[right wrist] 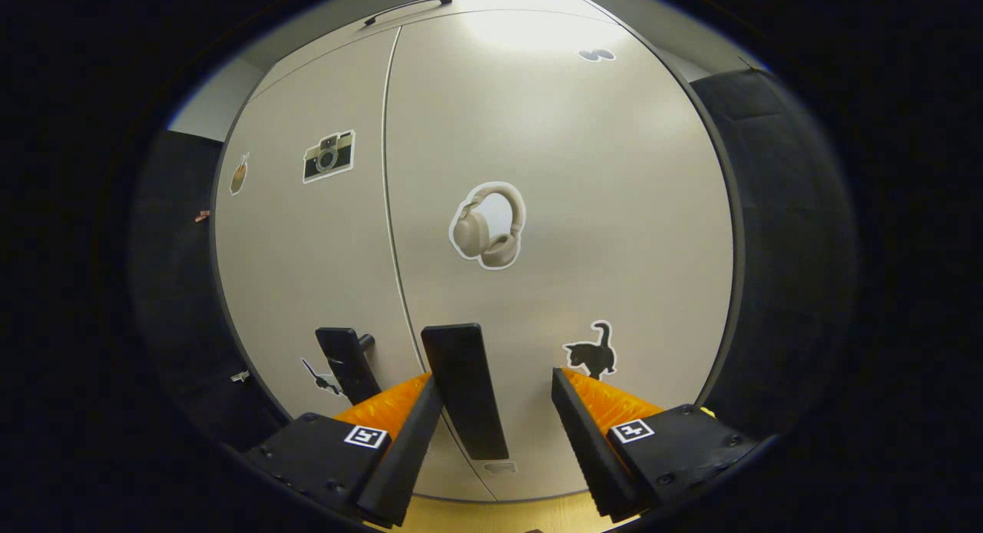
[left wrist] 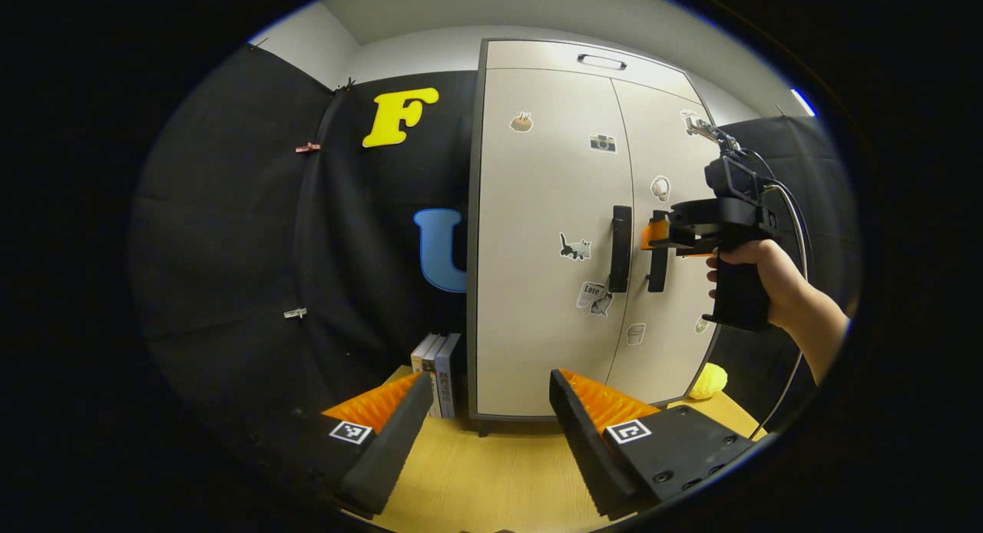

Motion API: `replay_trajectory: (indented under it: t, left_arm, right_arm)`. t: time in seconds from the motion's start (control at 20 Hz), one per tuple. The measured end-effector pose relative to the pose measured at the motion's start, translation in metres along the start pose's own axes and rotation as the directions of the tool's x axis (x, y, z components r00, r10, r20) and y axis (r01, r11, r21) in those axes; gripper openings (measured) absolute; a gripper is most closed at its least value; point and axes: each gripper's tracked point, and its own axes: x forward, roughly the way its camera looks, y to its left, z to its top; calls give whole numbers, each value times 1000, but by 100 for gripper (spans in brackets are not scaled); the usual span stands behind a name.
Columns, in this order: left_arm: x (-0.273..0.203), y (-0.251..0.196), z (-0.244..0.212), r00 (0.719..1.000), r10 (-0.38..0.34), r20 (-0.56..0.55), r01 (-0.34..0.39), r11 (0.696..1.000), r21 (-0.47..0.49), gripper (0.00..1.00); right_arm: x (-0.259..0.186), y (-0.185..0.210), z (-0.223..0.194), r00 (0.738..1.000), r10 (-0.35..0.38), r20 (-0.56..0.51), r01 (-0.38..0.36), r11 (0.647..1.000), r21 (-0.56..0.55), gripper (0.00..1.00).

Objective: Open the right door of the double-door shoe cabinet with the right hand, and open the left door with the left hand.

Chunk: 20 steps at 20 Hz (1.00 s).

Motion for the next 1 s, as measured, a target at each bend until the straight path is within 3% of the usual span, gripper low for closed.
replay_trajectory:
  t: [0.15,0.2,0.45,0.5,0.6,0.65,0.9,1.0]
  left_arm:
    - [-2,7,4,1000,18,15,-18,1000,-12,95]
    - [-3,8,7,1000,19,24,-18,999,-28,95]
    - [-7,11,10,999,8,38,-6,998,-65,95]
    - [-7,7,9,999,-6,34,8,998,-59,95]
    - [-11,7,8,999,-18,38,20,999,-48,95]
    - [-13,5,7,999,-25,40,27,999,-45,95]
    - [-19,-5,0,998,-56,19,57,997,-49,95]
    - [-21,-6,0,998,-62,20,62,997,-42,95]
  right_arm:
    - [4,4,-11,999,7,-33,-8,1000,-11,75]
    - [4,5,-16,998,14,-55,-14,1000,-4,65]
    - [2,11,-20,996,49,-81,-46,999,29,54]
    - [6,12,-20,996,49,-76,-49,999,3,40]
    - [6,12,-21,997,44,-59,-47,997,-58,39]
    - [4,12,-21,997,44,-56,-48,996,-75,34]
    - [6,13,-21,994,95,-58,-99,993,-68,15]
    - [3,13,-22,993,97,-66,-102,992,-77,15]
